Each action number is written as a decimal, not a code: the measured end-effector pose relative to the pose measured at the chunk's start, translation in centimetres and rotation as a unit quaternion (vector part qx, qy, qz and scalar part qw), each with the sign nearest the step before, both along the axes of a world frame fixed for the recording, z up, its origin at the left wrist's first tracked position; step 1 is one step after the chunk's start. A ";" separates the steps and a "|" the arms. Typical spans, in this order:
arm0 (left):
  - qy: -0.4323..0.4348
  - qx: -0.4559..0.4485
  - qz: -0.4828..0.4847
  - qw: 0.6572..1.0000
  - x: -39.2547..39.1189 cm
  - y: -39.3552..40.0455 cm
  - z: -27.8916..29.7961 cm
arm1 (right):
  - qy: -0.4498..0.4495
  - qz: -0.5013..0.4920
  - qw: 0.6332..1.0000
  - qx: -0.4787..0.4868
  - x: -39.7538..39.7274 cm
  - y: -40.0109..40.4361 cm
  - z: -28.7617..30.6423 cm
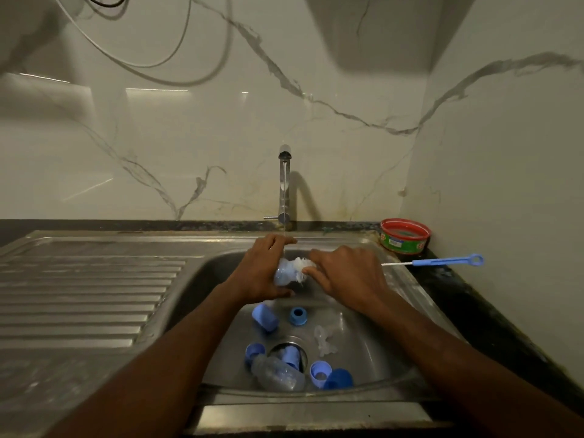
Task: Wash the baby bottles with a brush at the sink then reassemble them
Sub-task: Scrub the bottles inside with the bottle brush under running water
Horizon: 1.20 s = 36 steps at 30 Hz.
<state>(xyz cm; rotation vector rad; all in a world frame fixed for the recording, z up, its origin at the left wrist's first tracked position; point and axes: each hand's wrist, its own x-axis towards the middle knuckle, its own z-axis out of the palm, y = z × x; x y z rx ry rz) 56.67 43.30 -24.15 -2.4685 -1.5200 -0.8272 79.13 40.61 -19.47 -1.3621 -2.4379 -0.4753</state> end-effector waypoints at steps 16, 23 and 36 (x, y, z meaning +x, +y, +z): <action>0.029 0.096 0.061 0.993 0.2 -0.4 1.0 | 0.024 -0.018 1.000 -0.009 0.3 0.5 -0.2; -0.040 -0.099 -0.002 0.994 1.7 -0.4 0.1 | 0.045 -0.094 0.995 0.008 1.1 0.4 0.7; 0.003 0.033 0.054 0.998 0.9 0.4 0.2 | 0.006 -0.030 0.999 -0.019 0.4 0.0 0.3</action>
